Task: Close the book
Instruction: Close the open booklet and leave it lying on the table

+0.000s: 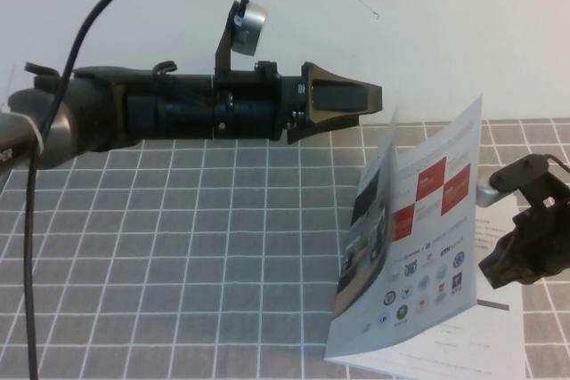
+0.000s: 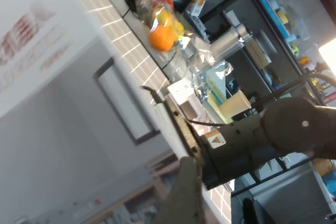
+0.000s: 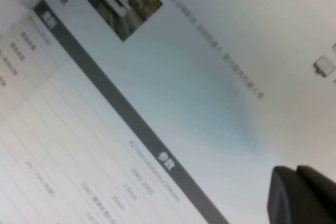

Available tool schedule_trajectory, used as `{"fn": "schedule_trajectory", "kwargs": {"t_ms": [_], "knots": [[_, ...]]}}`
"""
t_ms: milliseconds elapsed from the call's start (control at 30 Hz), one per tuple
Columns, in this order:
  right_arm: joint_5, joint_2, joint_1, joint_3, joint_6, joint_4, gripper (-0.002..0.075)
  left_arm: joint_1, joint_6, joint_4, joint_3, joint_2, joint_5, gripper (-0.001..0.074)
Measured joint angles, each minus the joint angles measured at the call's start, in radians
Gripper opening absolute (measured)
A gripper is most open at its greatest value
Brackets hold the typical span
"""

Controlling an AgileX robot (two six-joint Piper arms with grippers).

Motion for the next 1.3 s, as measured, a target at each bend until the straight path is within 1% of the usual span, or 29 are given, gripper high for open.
{"fn": "schedule_trajectory", "kwargs": {"t_ms": [233, 300, 333, 400, 433, 533, 567, 633, 767, 900, 1000, 1100, 1167, 1300], "knots": [[-0.011, -0.072, 0.000, 0.000, 0.000, -0.011, -0.0003, 0.000, -0.009, 0.000, 0.000, -0.050, 0.001, 0.0611], [-0.011, -0.106, 0.000, 0.000, 0.000, -0.040, -0.0003, 0.000, -0.011, 0.000, 0.000, -0.065, 0.002, 0.0585], [-0.011, -0.127, 0.000, -0.004, 0.004, -0.065, -0.0003, 0.000, -0.016, 0.000, 0.000, -0.075, 0.002, 0.0556], [0.012, -0.166, 0.000, -0.027, 0.027, -0.122, -0.0003, 0.000, -0.034, 0.002, 0.000, -0.096, 0.004, 0.0471], [0.032, -0.187, 0.000, -0.046, 0.047, -0.146, -0.0003, 0.005, -0.041, 0.002, 0.000, -0.109, 0.004, 0.0407], [0.105, -0.245, 0.000, -0.118, 0.118, -0.174, -0.0003, 0.027, -0.047, 0.002, 0.000, -0.148, 0.014, 0.0162], [0.127, -0.255, 0.000, -0.140, 0.138, -0.176, -0.0003, 0.039, -0.047, 0.002, 0.000, -0.161, 0.014, 0.0106], [0.179, -0.268, 0.004, -0.188, 0.170, -0.176, -0.0003, 0.064, -0.047, 0.002, 0.000, -0.183, 0.016, 0.0049], [0.225, -0.260, 0.012, -0.212, 0.185, -0.170, -0.0003, 0.122, -0.047, 0.032, 0.000, -0.242, 0.016, 0.0011], [0.247, -0.210, 0.013, -0.204, 0.206, -0.133, -0.0003, 0.166, -0.050, 0.186, 0.000, -0.334, 0.000, 0.0002], [0.247, -0.166, 0.023, -0.186, 0.180, -0.074, -0.0003, 0.169, -0.053, 0.336, 0.000, -0.418, -0.059, 0.0001], [0.236, -0.106, 0.052, -0.178, 0.168, -0.051, -0.0003, 0.169, -0.074, 0.459, 0.000, -0.508, -0.090, 0.0001], [0.217, -0.068, 0.081, -0.177, 0.164, -0.047, -0.0003, 0.169, -0.110, 0.522, 0.000, -0.557, -0.109, 0.0001], [0.185, 0.018, 0.141, -0.177, 0.151, -0.038, -0.0003, 0.169, -0.207, 0.704, 0.000, -0.652, -0.154, 0.0001]]}}
